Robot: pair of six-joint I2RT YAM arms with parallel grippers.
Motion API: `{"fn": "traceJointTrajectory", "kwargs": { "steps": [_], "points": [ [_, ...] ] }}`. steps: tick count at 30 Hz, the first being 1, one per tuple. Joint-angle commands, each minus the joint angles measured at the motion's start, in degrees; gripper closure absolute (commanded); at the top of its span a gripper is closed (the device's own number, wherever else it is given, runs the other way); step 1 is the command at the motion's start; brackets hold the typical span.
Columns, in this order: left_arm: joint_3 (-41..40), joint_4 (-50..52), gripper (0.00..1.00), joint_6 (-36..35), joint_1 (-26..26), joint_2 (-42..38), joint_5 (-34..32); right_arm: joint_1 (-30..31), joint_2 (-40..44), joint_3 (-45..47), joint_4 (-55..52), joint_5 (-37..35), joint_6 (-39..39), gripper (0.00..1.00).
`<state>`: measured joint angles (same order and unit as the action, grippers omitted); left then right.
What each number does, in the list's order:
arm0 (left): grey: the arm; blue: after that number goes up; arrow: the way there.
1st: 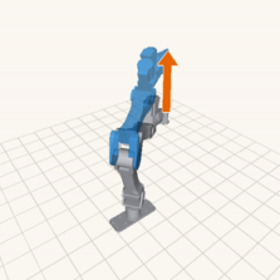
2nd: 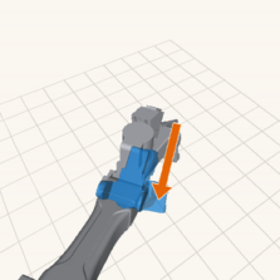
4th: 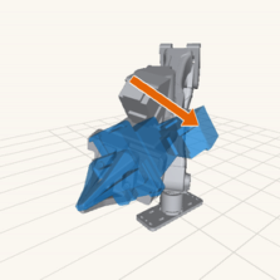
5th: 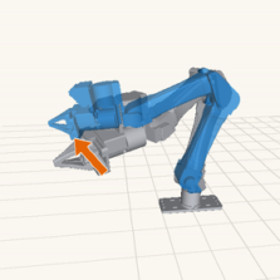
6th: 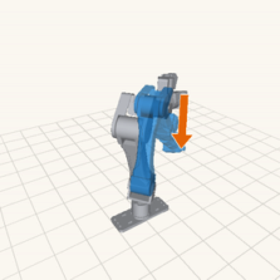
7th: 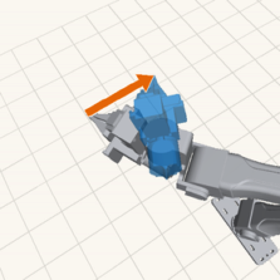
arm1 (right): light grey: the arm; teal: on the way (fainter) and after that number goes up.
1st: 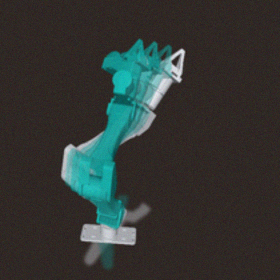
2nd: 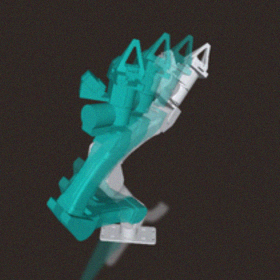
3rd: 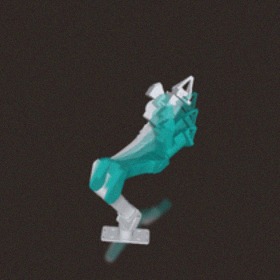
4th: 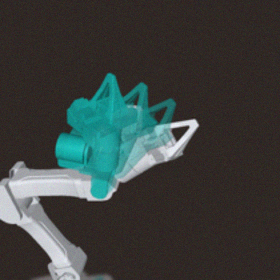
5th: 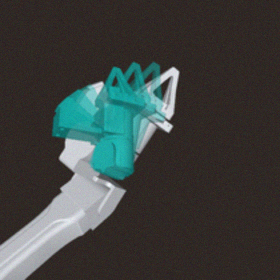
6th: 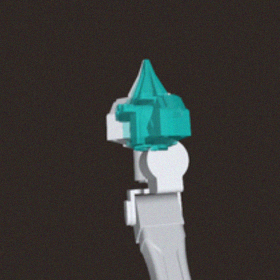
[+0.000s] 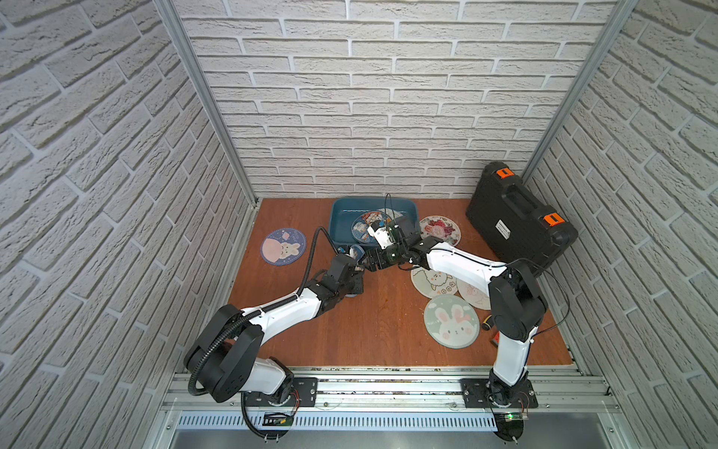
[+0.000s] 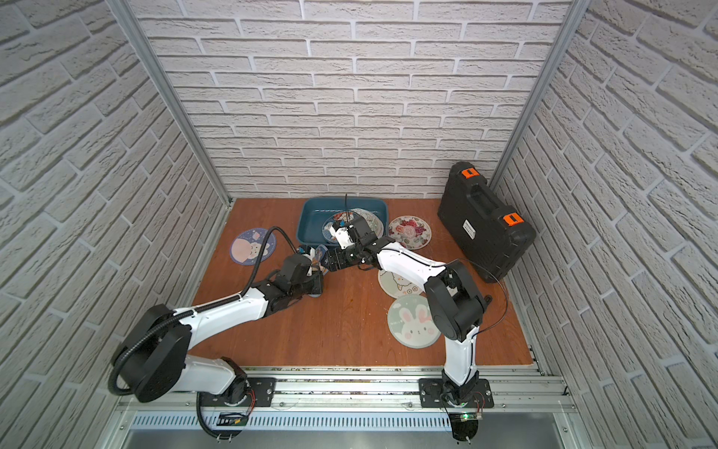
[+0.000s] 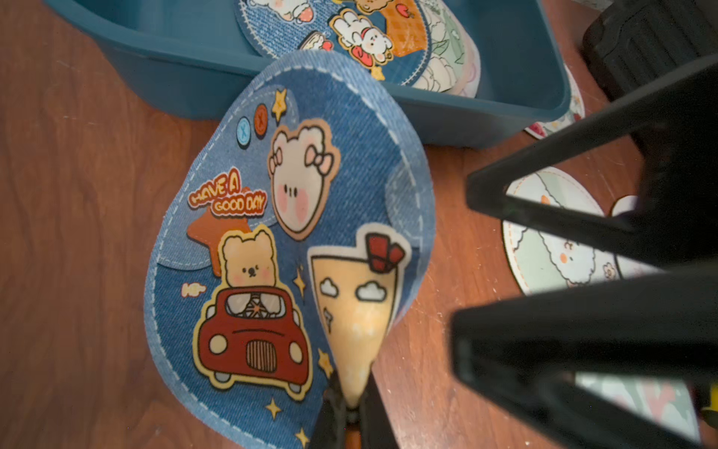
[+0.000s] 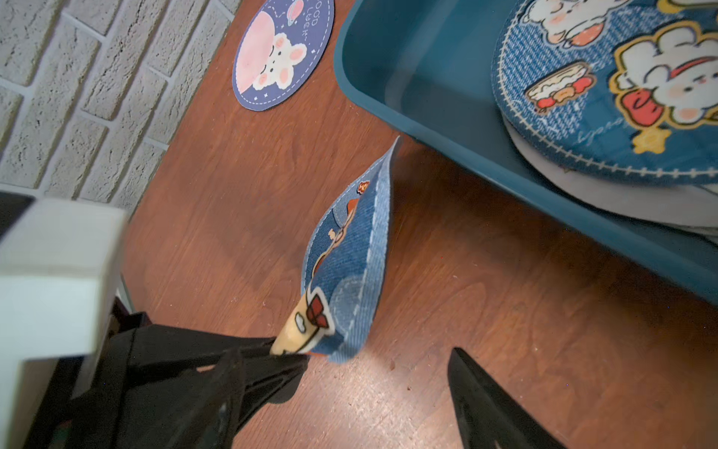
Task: Put the coasters into the storage box
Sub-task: Pick up the coaster from the center of the board, then place the coaster in the storage box.
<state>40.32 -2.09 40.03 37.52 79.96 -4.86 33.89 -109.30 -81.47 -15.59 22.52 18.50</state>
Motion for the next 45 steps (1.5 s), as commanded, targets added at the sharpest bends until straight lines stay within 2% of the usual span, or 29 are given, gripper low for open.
{"fn": "traceJointTrajectory", "kwargs": {
  "steps": [1, 5, 7, 9, 12, 13, 17, 18, 19, 21, 22, 23, 24, 26, 32, 45],
  "points": [
    [0.5, -5.6, 1.0, -1.0, 0.5, 0.3, 2.6, 0.6, -1.3, -1.7, 2.4, 2.1, 1.2, 0.22],
    [0.1, -8.0, 1.0, -0.9, 0.6, 1.0, 5.0, 0.7, -2.8, -2.5, 3.2, 3.3, 2.1, 0.33],
    [0.2, -8.1, 1.0, -0.7, 0.6, 1.5, 5.2, 0.7, -3.3, -2.8, 3.7, 4.0, 2.5, 0.45],
    [0.4, -8.0, 1.0, -0.5, 0.6, 2.0, 5.4, 0.8, -3.6, -3.0, 4.0, 4.8, 2.7, 0.63],
    [0.6, -8.0, 1.0, -0.3, 0.6, 2.5, 5.3, 0.8, -3.6, -3.2, 3.9, 5.1, 2.7, 0.87],
    [0.6, -8.0, 1.0, -0.3, 0.6, 2.6, 5.1, 0.8, -3.6, -3.3, 3.9, 5.0, 2.6, 0.92],
    [0.6, -7.3, 1.0, -0.2, 0.6, 2.8, 4.3, 0.9, -3.6, -3.3, 3.4, 4.5, 2.3, 0.94],
    [0.5, -7.2, 0.98, -0.2, 0.5, 2.9, 4.1, 0.9, -3.5, -3.4, 3.2, 4.4, 2.1, 0.94],
    [0.5, -7.0, 0.92, -0.1, 0.5, 2.9, 3.8, 0.9, -3.4, -3.3, 3.0, 4.2, 1.9, 0.94],
    [0.1, -6.9, 0.68, 0.1, 0.5, 2.8, 3.2, 0.9, -3.2, -3.6, 2.3, 3.8, 1.5, 0.94],
    [0.0, -6.9, 0.52, 0.3, 0.4, 2.7, 2.8, 0.9, -3.2, -3.7, 1.9, 3.7, 1.3, 0.94],
    [-0.1, -6.7, 0.32, 0.5, 0.4, 2.7, 2.4, 0.9, -3.1, -3.8, 1.6, 3.5, 1.0, 0.94],
    [-0.3, -6.5, 0.19, 0.7, 0.3, 2.8, 1.9, 0.9, -3.1, -3.9, 1.2, 3.3, 0.8, 0.94],
    [-0.3, -5.7, 0.09, 0.9, 0.3, 2.9, 1.0, 1.0, -3.0, -4.2, 0.4, 2.7, 0.3, 0.94],
    [-1.3, -4.2, 0.03, 1.0, -0.2, 1.8, -1.7, 1.0, -2.7, -6.0, -3.0, 0.2, -2.0, 0.94],
    [-6.7, -3.0, 0.02, 1.1, -2.7, -5.4, -5.0, 1.0, -2.5, -15.8, -8.5, -3.2, -6.6, 0.94]
  ]
}}
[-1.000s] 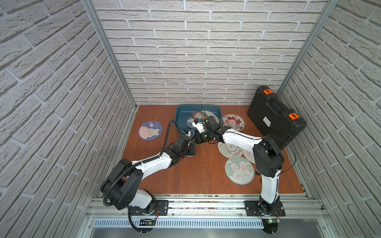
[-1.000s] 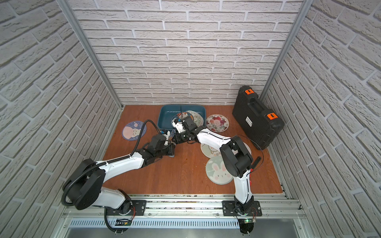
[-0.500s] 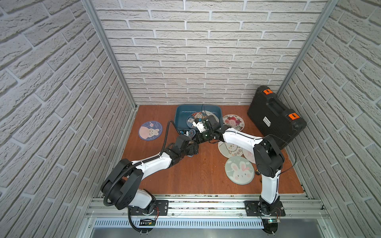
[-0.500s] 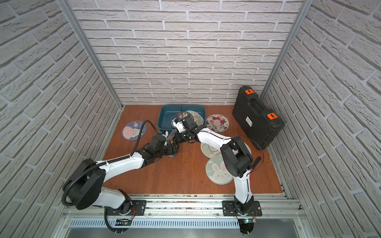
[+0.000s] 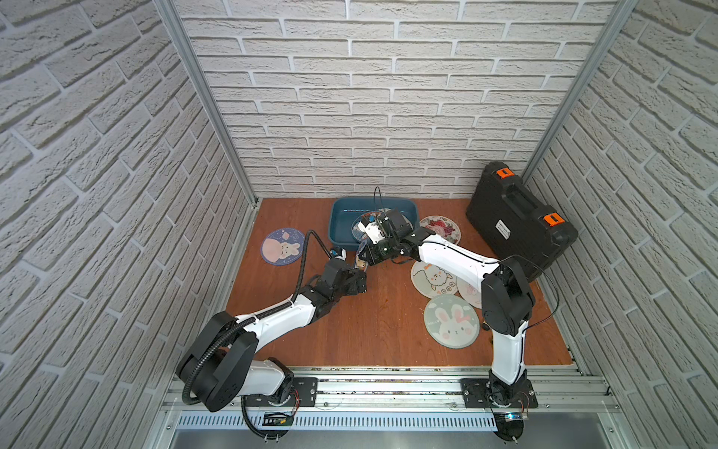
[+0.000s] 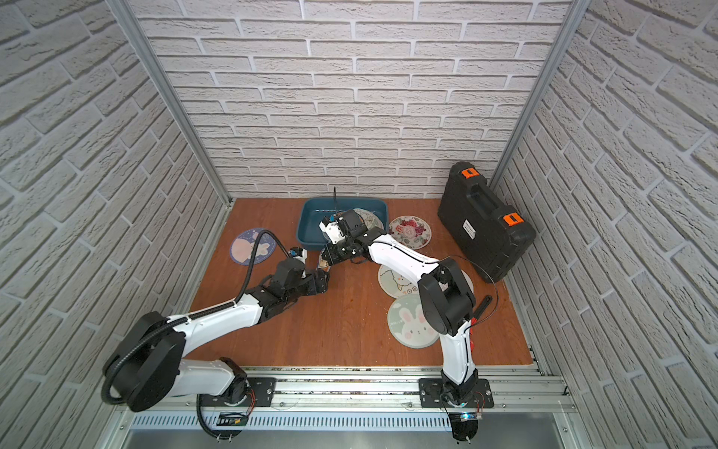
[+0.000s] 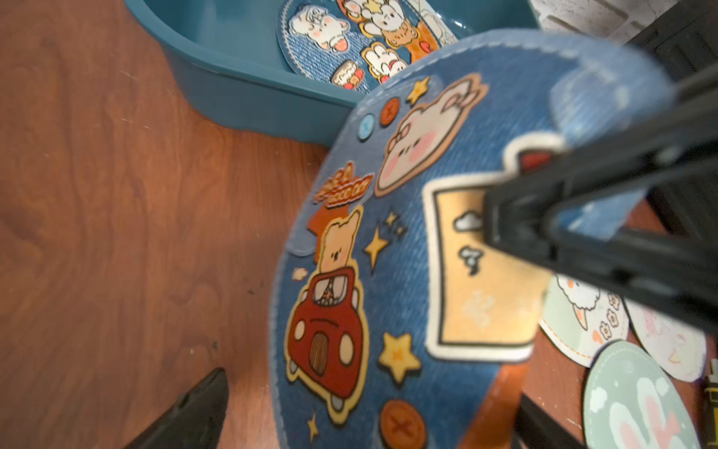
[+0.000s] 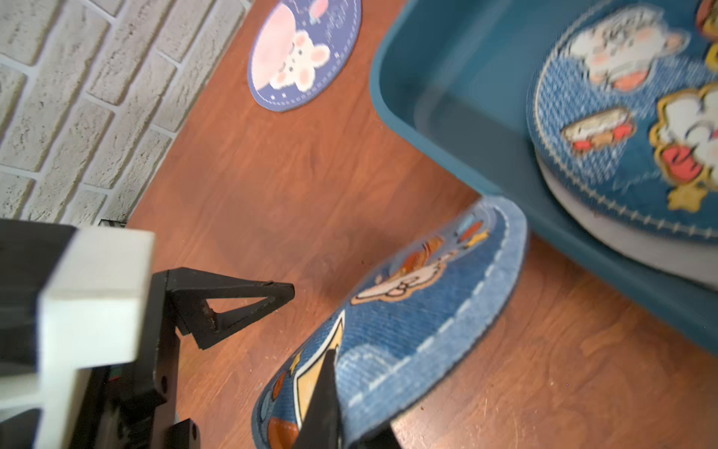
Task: Put the coasters into the storage box
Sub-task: Place the coaster in the storage box.
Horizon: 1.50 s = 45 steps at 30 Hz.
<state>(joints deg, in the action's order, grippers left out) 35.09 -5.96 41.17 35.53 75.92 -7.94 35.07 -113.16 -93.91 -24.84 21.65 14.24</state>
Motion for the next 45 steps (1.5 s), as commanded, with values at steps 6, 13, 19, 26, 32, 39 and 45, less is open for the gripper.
{"fn": "traceJointTrajectory", "kwargs": {
  "steps": [6, 13, 19, 26, 32, 39, 45],
  "points": [
    [-3.0, 1.3, 0.02, 0.3, -1.3, -2.5, -2.3, -0.4, 2.3, -6.6, 4.9, -6.0, -3.5, 0.94],
    [-4.7, -0.1, 0.02, 0.8, -2.0, -3.3, -2.4, -1.5, -1.4, -13.1, 8.6, -8.9, -3.7, 0.94],
    [-6.1, 0.2, 0.02, 1.0, -2.8, -4.8, -2.6, -2.4, -7.1, -20.6, 10.1, -8.8, -3.6, 0.94],
    [-7.7, 0.7, 0.02, 1.5, -3.5, -7.0, -2.8, -4.4, -16.2, -28.7, 11.0, -9.4, -2.7, 0.94],
    [-8.0, 1.8, 0.02, 1.5, -3.7, -7.7, -3.0, -7.8, -22.6, -29.3, 10.8, -10.8, -0.1, 0.94],
    [-7.5, 1.8, 0.02, 1.5, -4.0, -7.1, -3.2, -11.1, -23.5, -24.3, 8.9, -15.5, 0.7, 0.94],
    [-6.5, 2.1, 0.02, 1.3, -4.1, -5.8, -3.1, -12.4, -24.1, -23.9, 4.2, -20.2, -0.7, 0.94]
  ]
}}
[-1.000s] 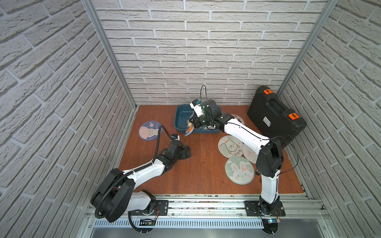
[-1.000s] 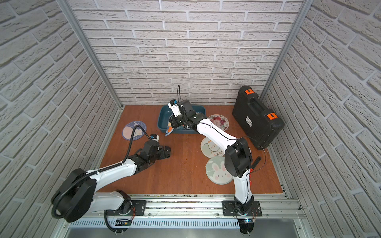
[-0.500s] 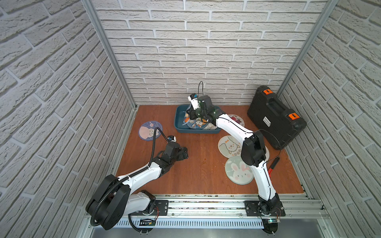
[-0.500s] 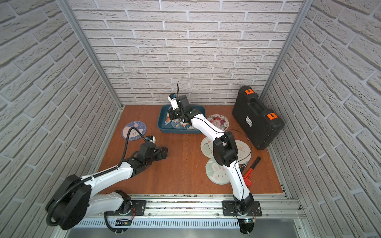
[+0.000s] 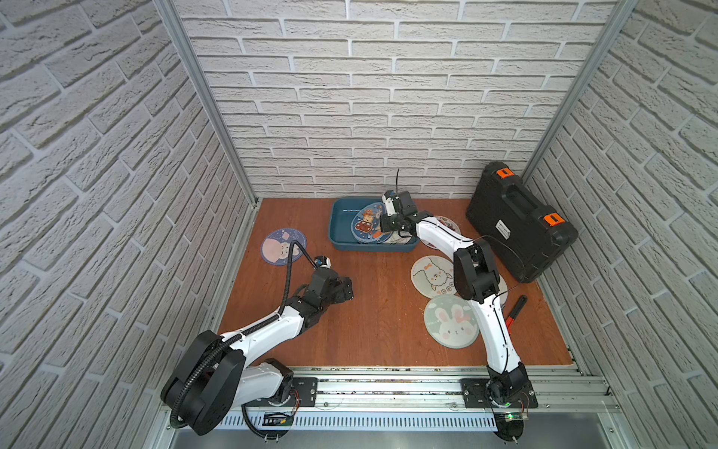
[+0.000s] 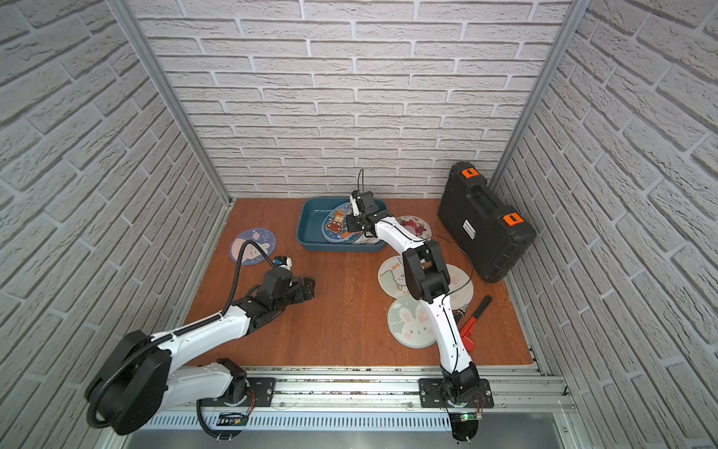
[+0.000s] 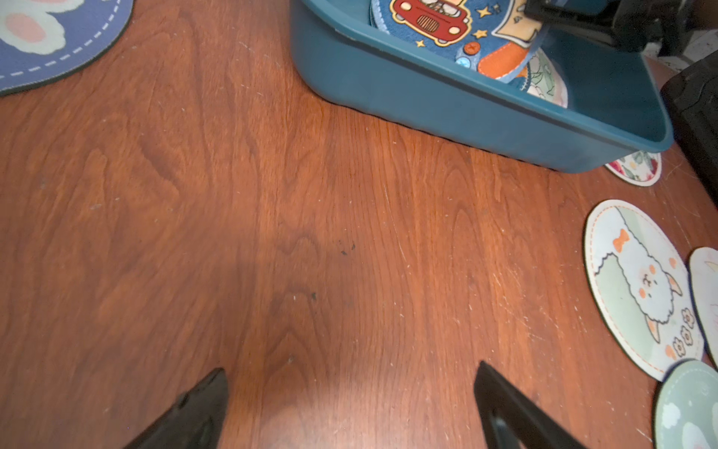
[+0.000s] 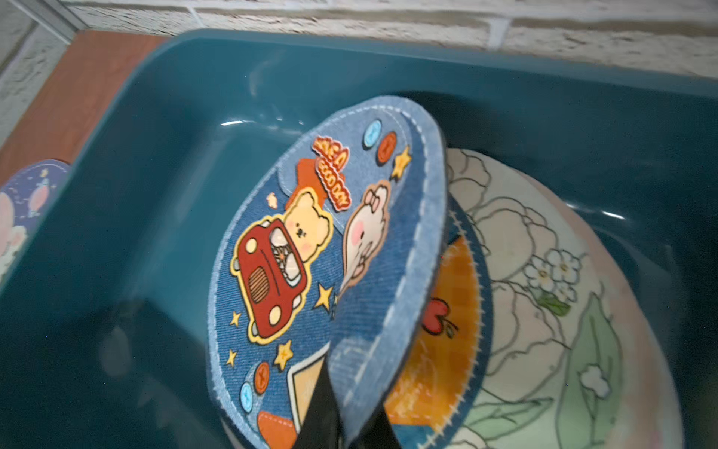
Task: Put the coasters into the storage box
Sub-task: Place the coaster in the storage box.
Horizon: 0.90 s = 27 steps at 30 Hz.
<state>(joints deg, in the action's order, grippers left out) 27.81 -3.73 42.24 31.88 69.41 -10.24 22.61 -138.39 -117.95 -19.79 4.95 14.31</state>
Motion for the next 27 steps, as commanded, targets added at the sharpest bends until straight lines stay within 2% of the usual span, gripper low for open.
{"fn": "traceJointTrajectory", "kwargs": {
  "steps": [1, 10, 13, 25, 26, 27],
  "points": [
    [0.9, -0.1, 0.02, 0.2, -0.4, 0.8, -0.8, 0.0, 1.0, 0.2, -1.2, -3.8, -0.9, 0.93],
    [1.6, 1.6, 0.02, 1.2, -0.4, 1.0, -1.7, -0.4, 0.3, 0.2, -2.6, -2.6, -0.5, 0.84],
    [2.3, 3.7, 0.02, 1.8, -0.5, 1.0, -3.1, -0.5, 0.9, 0.8, -2.7, -2.3, -0.2, 0.77],
    [2.9, 7.7, 0.02, 5.3, -2.3, 0.1, -6.4, -1.7, 10.3, 10.0, 2.4, -2.2, 2.0, 0.3],
    [2.9, 8.3, 0.02, 5.4, -2.5, -0.1, -6.6, -1.8, 11.3, 10.9, 2.9, -2.1, 2.3, 0.24],
    [3.0, 8.7, 0.02, 5.6, -2.8, -0.4, -6.9, -1.9, 12.2, 11.9, 3.4, -1.9, 2.6, 0.14]
  ]
}}
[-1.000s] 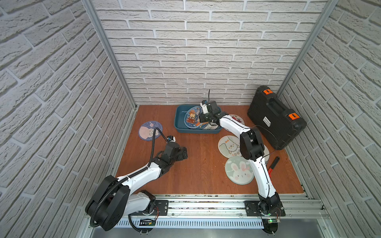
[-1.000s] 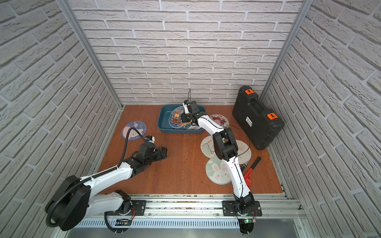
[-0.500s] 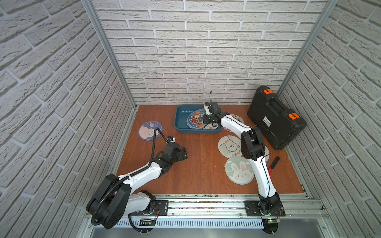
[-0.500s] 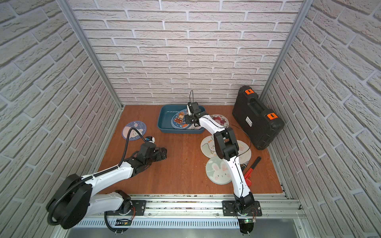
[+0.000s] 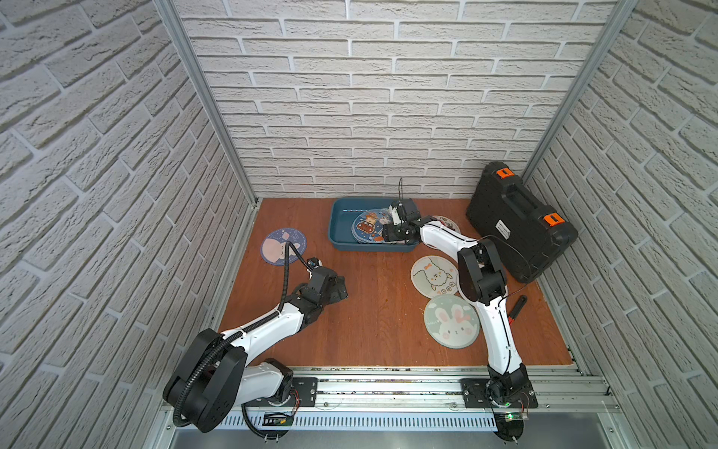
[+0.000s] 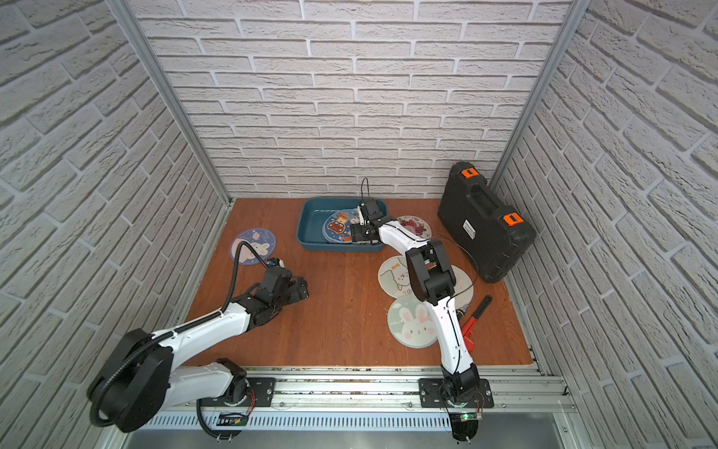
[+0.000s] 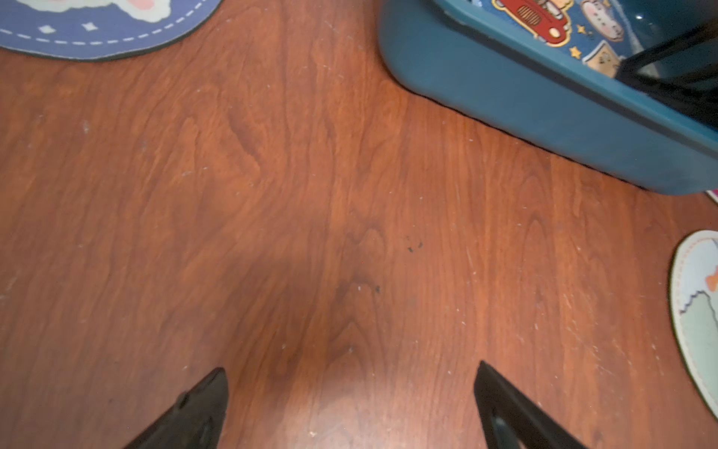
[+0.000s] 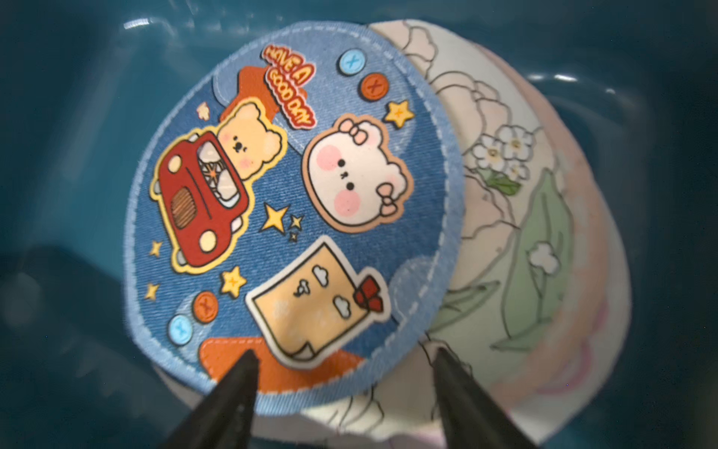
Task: Put the coasters into the storage box
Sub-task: Place the coaster in the storage box, then pick up the coaster from the center of the board.
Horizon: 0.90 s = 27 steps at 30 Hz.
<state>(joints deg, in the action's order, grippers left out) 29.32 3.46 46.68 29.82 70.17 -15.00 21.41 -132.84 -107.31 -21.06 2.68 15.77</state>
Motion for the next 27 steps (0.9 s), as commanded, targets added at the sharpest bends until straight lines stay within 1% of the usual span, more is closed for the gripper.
{"fn": "traceJointTrajectory", "kwargs": {
  "steps": [1, 2, 7, 12, 17, 20, 23, 27],
  "points": [
    [1.5, 1.9, 0.02, 1.2, -0.9, -1.4, -2.3, -0.8, 7.5, 1.9, 5.0, 0.6, 1.3, 0.07],
    [1.6, 2.6, 0.02, 1.5, -1.3, -1.7, -2.5, -0.9, 8.5, 2.8, 5.7, 1.0, 1.4, 0.0],
    [2.7, 7.1, 0.02, 3.2, -3.4, -2.4, -4.0, -1.0, 13.0, 6.4, 8.0, 2.5, 1.2, 0.0],
    [3.6, 9.7, 0.02, 4.1, -5.4, -4.1, -5.0, -1.0, 17.5, 10.2, 8.9, 5.6, 0.8, 0.0],
    [6.9, 14.1, 0.02, 2.5, -6.7, -5.8, -8.3, -0.7, 22.8, 16.3, 10.4, 8.6, 0.6, 0.0],
    [9.0, 15.5, 0.02, 1.5, -8.9, -6.2, -8.6, -0.7, 25.4, 20.3, 10.6, 10.6, 0.4, 0.0],
    [11.2, 17.6, 0.02, 1.8, -12.0, -5.4, -8.2, -0.3, 27.9, 23.4, 9.8, 13.0, 0.0, 0.0],
    [16.4, 21.0, 0.02, 0.2, -15.5, -1.3, -8.3, 0.7, 31.1, 26.7, 8.3, 13.4, -1.2, 0.0]
  ]
}}
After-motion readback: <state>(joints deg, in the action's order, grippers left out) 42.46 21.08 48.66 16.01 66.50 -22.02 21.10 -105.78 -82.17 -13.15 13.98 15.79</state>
